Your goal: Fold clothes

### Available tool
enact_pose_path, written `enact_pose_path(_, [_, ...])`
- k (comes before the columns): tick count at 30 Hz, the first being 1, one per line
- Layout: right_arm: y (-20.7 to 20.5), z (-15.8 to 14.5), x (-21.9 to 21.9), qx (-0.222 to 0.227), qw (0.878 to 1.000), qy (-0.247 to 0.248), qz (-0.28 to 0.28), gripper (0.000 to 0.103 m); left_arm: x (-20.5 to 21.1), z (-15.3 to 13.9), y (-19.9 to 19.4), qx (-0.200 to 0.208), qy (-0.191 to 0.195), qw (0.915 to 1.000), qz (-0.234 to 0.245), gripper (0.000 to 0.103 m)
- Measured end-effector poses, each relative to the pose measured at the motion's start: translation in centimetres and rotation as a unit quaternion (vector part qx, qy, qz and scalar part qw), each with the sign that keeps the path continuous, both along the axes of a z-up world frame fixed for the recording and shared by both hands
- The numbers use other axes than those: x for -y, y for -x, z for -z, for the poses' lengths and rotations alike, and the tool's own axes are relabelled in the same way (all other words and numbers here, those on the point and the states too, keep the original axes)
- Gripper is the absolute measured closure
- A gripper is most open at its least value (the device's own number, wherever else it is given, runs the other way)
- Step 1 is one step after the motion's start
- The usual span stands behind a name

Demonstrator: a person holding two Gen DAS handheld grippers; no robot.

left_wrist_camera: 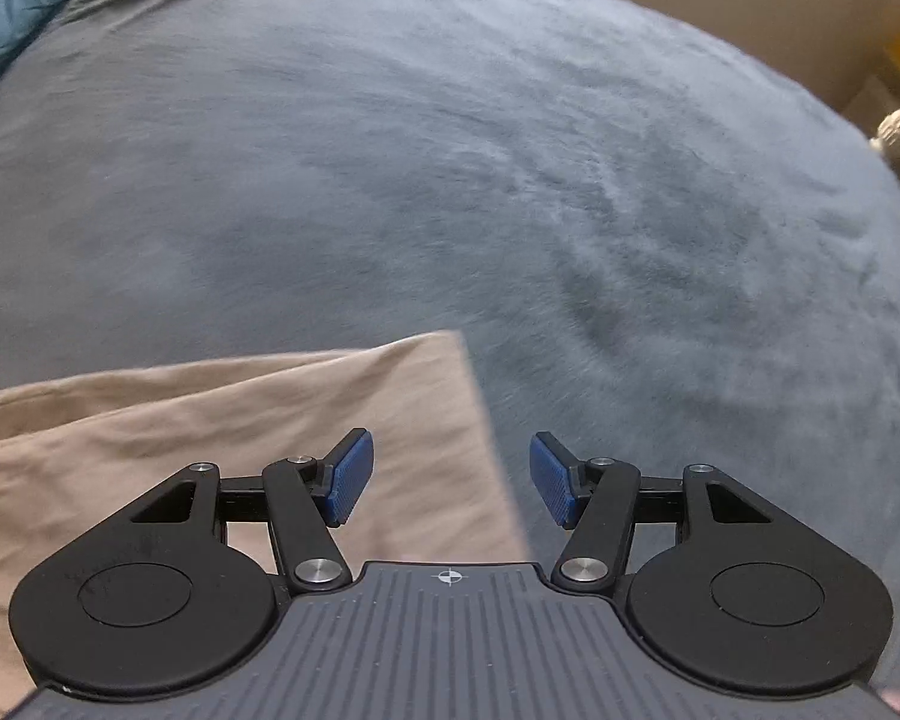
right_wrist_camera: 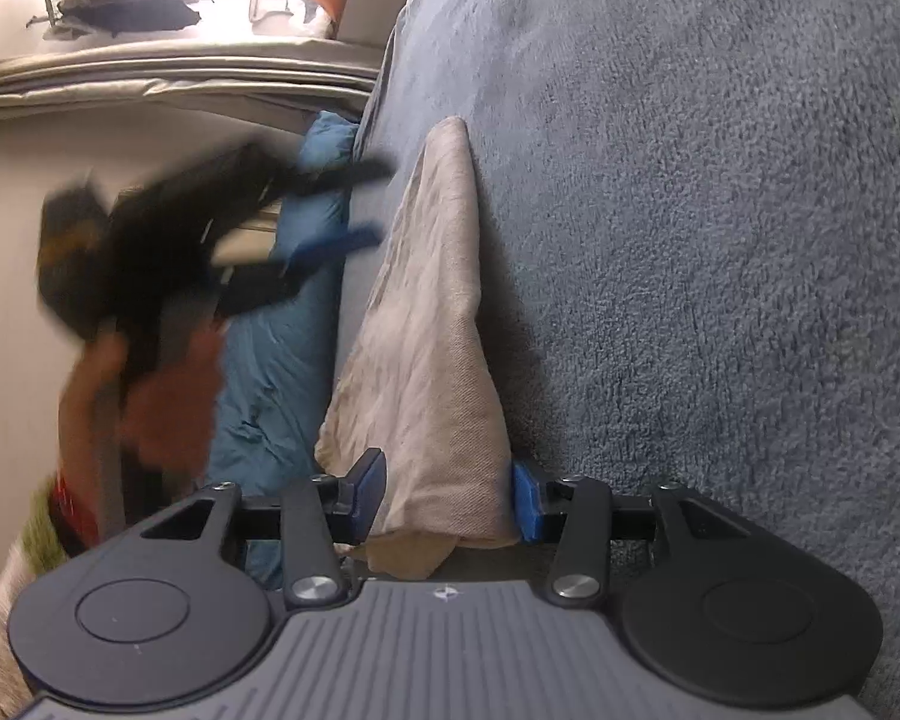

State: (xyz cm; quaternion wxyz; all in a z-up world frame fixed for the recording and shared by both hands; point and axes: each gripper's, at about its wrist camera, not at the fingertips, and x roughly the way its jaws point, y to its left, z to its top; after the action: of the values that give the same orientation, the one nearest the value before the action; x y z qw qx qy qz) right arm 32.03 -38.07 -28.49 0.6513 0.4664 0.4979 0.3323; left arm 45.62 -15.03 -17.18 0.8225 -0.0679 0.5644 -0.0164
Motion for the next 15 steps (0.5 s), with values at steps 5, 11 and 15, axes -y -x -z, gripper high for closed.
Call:
enact_pose_path(5, [-0.2, -0.1, -0.2, 0.009, 1.0, -0.001, -0.012, 0.057, 3.7, 2.6, -1.5, -0.03, -0.093, 0.995, 0.021, 0.045])
enact_pose_path(11, [-0.5, -0.9, -1.1, 0.025, 0.999, 0.016, -0.023, 0.057, 4.6, 3.8, -1.3, -0.045, -0.15, 0.9874, 0.02, 0.045])
enact_pose_path(15, [-0.7, -1.1, -2.1, 0.033, 0.999, 0.024, -0.025, 0.062, 4.3, 4.2, -0.8, -0.039, -0.158, 0.9866, 0.016, 0.051])
